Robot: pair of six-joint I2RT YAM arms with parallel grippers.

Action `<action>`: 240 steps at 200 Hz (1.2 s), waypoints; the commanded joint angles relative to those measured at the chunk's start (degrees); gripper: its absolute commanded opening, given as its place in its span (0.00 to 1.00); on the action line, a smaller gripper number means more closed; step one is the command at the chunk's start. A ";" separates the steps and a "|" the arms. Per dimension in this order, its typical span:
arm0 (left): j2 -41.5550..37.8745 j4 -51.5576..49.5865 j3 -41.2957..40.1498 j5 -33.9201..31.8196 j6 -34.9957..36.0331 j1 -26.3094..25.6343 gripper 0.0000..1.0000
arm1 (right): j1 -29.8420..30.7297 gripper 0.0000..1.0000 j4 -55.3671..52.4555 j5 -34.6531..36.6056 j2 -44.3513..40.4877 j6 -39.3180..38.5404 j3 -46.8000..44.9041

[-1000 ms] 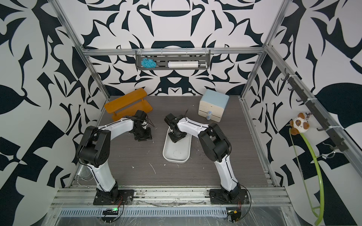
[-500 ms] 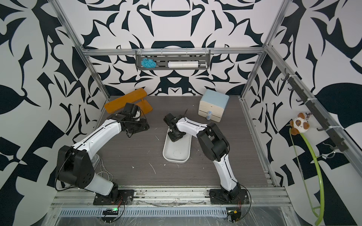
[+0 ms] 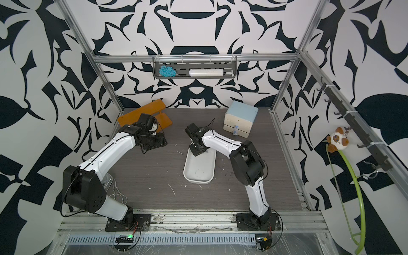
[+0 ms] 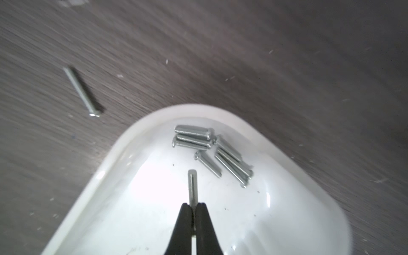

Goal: Take out the screws from the storage box
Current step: Pick up the screw from the storage box, then place the screw at the center of the board.

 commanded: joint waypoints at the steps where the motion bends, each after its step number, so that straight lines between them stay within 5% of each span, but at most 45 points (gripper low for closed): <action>1: 1.43 0.79 4.68 2.65 1.87 -2.11 0.63 | -1.27 0.00 -2.50 3.43 -7.25 1.45 1.97; 38: 11.05 -6.92 20.34 -3.85 7.23 -13.45 0.53 | -9.92 0.00 -3.59 3.71 -15.85 3.82 -5.21; 83: 19.59 -7.84 28.67 0.65 7.51 -19.98 0.50 | -23.26 0.00 -3.16 2.96 -21.26 5.19 -16.72; 153: 26.02 -6.73 31.46 7.67 1.96 -22.88 0.44 | -24.58 0.02 -1.17 0.31 -12.07 9.17 -22.11; 185: 28.98 -9.74 33.25 6.49 3.31 -22.92 0.38 | -25.01 0.12 -0.73 0.40 -11.16 9.58 -21.11; 201: 29.74 -10.99 35.19 6.74 1.44 -22.92 0.36 | -25.02 0.27 -0.69 0.68 -11.59 9.04 -20.41; 221: 30.05 -11.13 35.82 8.36 -5.62 -23.11 0.37 | -25.10 0.47 -0.77 1.01 -12.45 8.82 -19.68; 240: 30.52 -11.07 34.83 10.22 -15.01 -23.70 0.37 | -25.10 0.49 -0.92 0.94 -13.24 9.53 -18.72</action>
